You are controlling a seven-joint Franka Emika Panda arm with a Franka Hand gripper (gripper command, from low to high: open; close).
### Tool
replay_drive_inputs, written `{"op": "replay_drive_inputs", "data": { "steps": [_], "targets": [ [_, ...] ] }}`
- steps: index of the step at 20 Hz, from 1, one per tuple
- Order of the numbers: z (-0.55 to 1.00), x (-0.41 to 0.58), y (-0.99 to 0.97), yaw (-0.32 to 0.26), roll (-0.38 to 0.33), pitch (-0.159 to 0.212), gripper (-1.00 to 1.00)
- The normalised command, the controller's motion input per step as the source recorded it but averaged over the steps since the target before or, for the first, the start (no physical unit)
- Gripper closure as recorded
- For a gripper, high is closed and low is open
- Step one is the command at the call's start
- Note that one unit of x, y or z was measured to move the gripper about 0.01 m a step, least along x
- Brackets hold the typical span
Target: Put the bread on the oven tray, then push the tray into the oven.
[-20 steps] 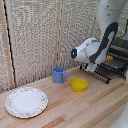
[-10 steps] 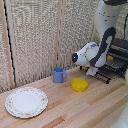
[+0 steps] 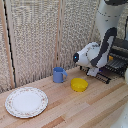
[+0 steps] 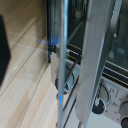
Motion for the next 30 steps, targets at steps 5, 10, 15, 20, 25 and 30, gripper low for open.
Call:
{"op": "replay_drive_inputs", "data": {
  "steps": [5,10,15,20,25,30],
  "targets": [
    [0.0,0.0,0.0,0.003,0.01,0.045,1.0],
    [0.1,0.0,0.0,0.0,0.041,0.037,1.0],
    [0.26,0.022,-0.05,-0.012,0.126,0.01,1.0],
    [0.63,0.246,-0.37,-0.085,0.18,0.024,1.0],
    [0.72,0.329,-0.4,-0.032,0.145,0.049,1.0],
    [0.74,0.085,-0.63,-0.046,0.147,0.034,1.0]
  ]
}}
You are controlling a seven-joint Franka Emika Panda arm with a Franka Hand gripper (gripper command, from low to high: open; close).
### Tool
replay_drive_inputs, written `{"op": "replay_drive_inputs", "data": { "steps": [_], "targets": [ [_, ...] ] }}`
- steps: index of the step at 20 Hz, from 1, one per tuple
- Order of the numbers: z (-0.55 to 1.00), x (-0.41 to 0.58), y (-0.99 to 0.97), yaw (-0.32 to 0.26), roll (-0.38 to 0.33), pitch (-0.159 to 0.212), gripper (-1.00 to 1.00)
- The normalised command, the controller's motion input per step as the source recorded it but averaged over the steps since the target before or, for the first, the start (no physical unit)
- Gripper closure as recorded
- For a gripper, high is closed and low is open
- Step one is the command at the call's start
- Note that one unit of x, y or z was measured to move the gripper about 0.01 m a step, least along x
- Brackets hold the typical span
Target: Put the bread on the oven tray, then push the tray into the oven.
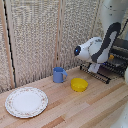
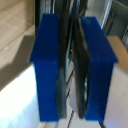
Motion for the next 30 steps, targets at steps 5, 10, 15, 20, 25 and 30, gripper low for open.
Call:
{"op": "replay_drive_inputs", "data": {
  "steps": [5,10,15,20,25,30],
  "targets": [
    [0.61,-0.222,-0.89,0.0,0.152,0.025,1.0],
    [0.42,-0.177,-1.0,0.0,0.09,0.02,1.0],
    [0.23,-0.098,-1.0,0.0,0.064,0.014,1.0],
    [0.23,-0.054,-1.0,0.0,0.056,0.0,1.0],
    [0.07,0.018,-0.63,0.006,0.039,0.0,1.0],
    [0.02,0.104,0.0,0.004,0.035,0.0,-1.0]
  ]
}}
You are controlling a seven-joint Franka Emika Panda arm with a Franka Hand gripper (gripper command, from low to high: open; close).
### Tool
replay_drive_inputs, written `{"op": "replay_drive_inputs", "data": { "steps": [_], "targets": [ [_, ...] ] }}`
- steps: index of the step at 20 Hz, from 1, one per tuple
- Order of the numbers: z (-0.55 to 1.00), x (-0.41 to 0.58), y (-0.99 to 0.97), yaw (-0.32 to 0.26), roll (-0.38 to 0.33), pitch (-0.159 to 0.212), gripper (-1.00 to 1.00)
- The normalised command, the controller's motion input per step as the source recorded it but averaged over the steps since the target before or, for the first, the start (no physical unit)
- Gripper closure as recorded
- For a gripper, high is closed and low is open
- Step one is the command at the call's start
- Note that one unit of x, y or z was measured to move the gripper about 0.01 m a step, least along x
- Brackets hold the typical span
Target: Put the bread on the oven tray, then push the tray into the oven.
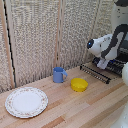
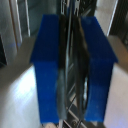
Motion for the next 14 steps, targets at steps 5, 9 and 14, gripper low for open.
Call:
{"op": "replay_drive_inputs", "data": {
  "steps": [5,9,14],
  "targets": [
    [0.19,0.021,-0.4,0.015,-0.019,-0.021,-1.0],
    [0.19,-0.006,-0.68,0.041,-0.024,-0.009,-1.0],
    [0.32,0.124,-0.03,0.016,0.002,0.01,-1.0]
  ]
}}
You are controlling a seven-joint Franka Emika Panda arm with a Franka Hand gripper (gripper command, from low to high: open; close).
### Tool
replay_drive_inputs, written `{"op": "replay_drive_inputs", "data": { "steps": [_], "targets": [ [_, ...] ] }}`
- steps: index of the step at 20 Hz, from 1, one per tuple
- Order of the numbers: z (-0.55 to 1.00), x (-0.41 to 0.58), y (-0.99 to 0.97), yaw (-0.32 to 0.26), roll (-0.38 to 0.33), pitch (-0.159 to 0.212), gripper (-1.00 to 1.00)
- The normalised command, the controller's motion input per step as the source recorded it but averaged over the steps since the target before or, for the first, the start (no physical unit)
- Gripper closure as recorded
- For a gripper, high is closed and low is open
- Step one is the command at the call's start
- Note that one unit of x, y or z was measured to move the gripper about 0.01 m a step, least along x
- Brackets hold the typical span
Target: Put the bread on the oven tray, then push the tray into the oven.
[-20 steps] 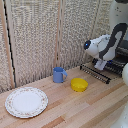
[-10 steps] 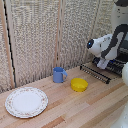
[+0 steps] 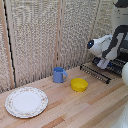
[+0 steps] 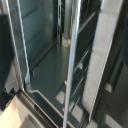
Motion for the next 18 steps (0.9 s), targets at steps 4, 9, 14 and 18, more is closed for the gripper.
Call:
{"op": "replay_drive_inputs", "data": {
  "steps": [4,9,14,18],
  "targets": [
    [0.58,0.207,0.0,0.018,0.028,0.062,-1.0],
    [0.6,0.343,0.04,-0.038,0.014,0.087,-1.0],
    [0.24,0.437,0.3,-0.124,0.033,0.139,-1.0],
    [0.0,0.289,0.6,-0.009,0.066,0.116,-1.0]
  ]
}}
